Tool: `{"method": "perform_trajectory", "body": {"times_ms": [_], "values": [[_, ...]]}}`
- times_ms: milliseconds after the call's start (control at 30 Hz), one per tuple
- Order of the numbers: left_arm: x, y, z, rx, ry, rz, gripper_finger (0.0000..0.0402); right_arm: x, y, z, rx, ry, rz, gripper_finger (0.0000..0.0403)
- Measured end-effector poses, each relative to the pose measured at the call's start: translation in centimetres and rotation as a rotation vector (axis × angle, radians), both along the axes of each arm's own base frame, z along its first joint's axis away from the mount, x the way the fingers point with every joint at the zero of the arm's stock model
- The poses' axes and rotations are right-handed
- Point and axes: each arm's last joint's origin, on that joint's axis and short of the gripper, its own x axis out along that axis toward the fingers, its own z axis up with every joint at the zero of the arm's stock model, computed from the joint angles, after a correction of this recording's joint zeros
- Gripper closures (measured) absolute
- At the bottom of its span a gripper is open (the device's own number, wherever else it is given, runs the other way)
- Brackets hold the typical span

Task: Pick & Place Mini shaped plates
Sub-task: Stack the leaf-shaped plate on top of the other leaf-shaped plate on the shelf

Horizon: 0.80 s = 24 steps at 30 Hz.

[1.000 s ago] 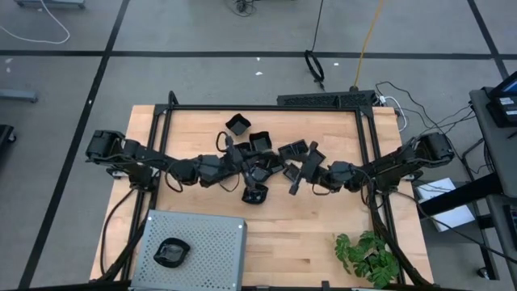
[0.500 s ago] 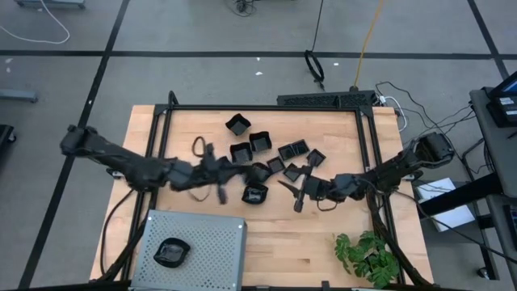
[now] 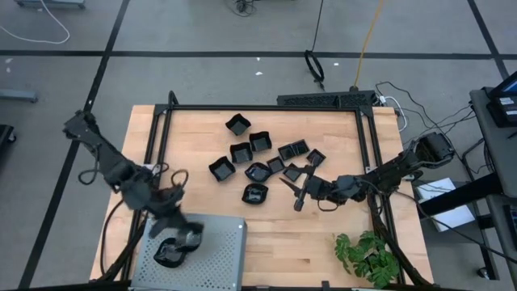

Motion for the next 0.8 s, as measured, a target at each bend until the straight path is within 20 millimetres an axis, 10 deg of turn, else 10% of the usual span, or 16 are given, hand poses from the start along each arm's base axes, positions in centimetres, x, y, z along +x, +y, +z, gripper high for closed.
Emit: {"method": "perform_trajectory", "body": {"times_ms": [333, 800], "values": [[-3.2, -0.5, -2.4, 0.066, 0.358, -0.108, 0.0398, 0.1, -0.4, 0.1, -0.009, -0.005, -0.017, 0.0238], [-3.3, -0.8, -2.2, -0.019, 0.418, -0.107, 0.038, 0.2, -0.6, 0.1, 0.031, -0.023, -0.021, 0.0237]]}}
